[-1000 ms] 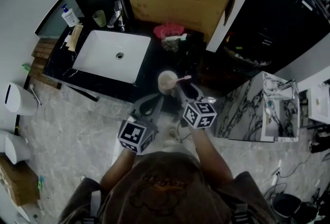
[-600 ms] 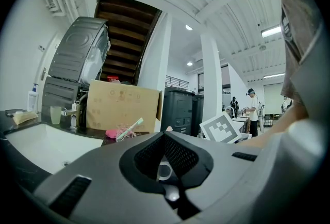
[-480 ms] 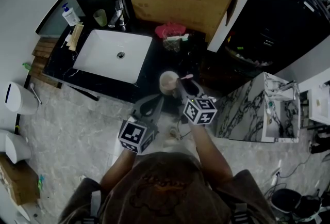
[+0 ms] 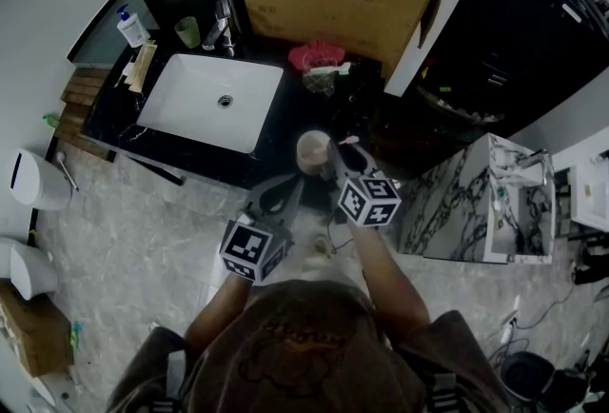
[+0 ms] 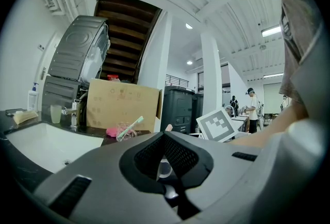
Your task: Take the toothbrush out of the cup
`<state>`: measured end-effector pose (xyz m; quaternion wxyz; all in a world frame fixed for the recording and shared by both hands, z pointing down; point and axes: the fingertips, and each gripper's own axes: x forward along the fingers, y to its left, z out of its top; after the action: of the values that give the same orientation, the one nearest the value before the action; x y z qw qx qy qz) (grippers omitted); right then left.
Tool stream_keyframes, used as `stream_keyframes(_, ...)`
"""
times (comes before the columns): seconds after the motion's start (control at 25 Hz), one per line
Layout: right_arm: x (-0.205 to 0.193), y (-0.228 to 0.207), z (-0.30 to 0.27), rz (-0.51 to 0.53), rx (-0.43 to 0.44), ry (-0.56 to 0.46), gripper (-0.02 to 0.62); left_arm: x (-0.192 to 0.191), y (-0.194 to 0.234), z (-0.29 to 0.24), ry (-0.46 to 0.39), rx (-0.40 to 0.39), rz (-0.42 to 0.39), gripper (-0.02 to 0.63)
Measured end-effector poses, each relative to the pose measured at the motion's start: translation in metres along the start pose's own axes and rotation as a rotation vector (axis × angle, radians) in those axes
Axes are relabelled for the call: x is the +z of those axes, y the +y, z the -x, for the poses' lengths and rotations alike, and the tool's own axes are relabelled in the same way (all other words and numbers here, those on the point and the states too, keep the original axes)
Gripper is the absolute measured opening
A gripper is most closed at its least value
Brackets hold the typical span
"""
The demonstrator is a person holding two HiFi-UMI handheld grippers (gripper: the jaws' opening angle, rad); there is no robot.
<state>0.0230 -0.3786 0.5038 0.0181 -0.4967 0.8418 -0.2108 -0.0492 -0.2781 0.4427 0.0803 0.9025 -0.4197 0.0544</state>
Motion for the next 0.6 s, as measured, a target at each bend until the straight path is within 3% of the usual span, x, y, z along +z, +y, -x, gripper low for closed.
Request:
stream_keyframes(0.12,0.001,0.003,0.0,0.009,0.006,0.002,0.055,-0.001,-0.001,0.0,0.006,-0.004,0.0,0.003)
stream_keyframes(0.6,0.016,0.009,0.011,0.053,0.026,-0.027,0.025,-0.006,-0.013,-0.002,0.026,-0.027,0.007,0.003)
